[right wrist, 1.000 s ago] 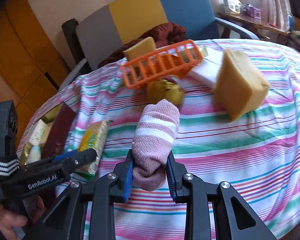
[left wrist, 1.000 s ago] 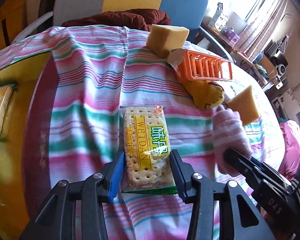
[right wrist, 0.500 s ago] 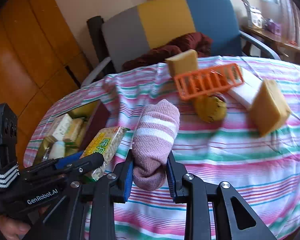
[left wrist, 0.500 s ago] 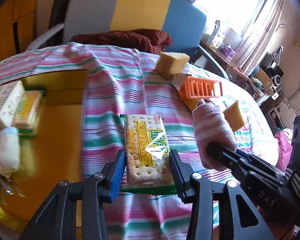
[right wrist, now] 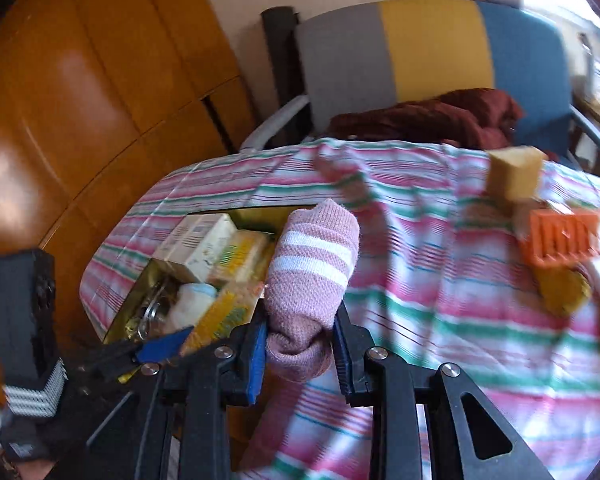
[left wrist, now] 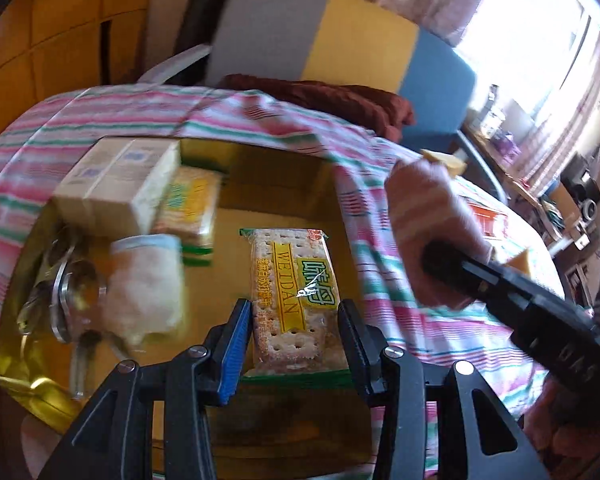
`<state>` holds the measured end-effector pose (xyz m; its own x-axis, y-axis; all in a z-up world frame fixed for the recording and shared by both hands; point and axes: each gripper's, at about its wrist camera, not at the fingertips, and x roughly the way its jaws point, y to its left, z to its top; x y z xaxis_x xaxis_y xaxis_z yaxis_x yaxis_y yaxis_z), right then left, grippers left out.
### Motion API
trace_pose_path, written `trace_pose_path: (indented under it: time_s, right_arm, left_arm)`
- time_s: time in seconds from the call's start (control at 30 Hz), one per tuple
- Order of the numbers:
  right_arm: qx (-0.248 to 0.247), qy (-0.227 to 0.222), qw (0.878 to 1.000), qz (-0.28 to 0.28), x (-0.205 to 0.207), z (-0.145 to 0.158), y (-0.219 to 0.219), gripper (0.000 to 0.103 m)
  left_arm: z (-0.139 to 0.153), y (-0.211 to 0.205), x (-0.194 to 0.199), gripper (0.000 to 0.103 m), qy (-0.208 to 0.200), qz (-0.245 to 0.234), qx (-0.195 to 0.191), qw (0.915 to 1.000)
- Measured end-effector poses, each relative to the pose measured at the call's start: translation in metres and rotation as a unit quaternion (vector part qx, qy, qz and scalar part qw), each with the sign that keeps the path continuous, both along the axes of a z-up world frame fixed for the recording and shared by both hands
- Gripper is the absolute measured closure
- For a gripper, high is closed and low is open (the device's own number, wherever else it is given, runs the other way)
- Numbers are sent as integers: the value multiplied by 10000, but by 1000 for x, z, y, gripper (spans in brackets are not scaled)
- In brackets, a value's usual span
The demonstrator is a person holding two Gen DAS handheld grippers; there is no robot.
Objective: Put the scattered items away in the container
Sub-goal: 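Carry the sock and cracker pack into the gold tin and open both tools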
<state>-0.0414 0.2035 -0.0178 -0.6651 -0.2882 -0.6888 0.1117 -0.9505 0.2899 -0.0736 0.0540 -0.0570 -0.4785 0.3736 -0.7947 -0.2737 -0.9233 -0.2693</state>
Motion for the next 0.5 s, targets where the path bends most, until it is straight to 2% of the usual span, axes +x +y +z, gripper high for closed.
trace_pose_path:
  time_s: [0.23, 0.37, 0.4, 0.47, 0.5]
  right_arm:
    - [-57, -381, 9992, 88, -64, -26, -36, 73]
    - [-101, -680, 9976, 37, -95, -53, -46, 61]
    - [-147, -699, 9974, 20, -96, -55, -44, 59]
    - [-434, -655, 9968, -109, -88, -51, -34, 47]
    - [-512, -563, 9970, -159, -82, -46, -30, 44]
  left_arm:
    - [-21, -22, -22, 58, -43, 195, -286, 9994]
    - [-25, -25, -23, 57, 43, 194, -330, 9993]
    - [-24, -24, -21, 58, 60, 193, -371, 9991]
    - [-22, -24, -16, 57, 64, 214, -471, 9986]
    - [-21, -25, -14, 57, 60, 229, -493, 9985]
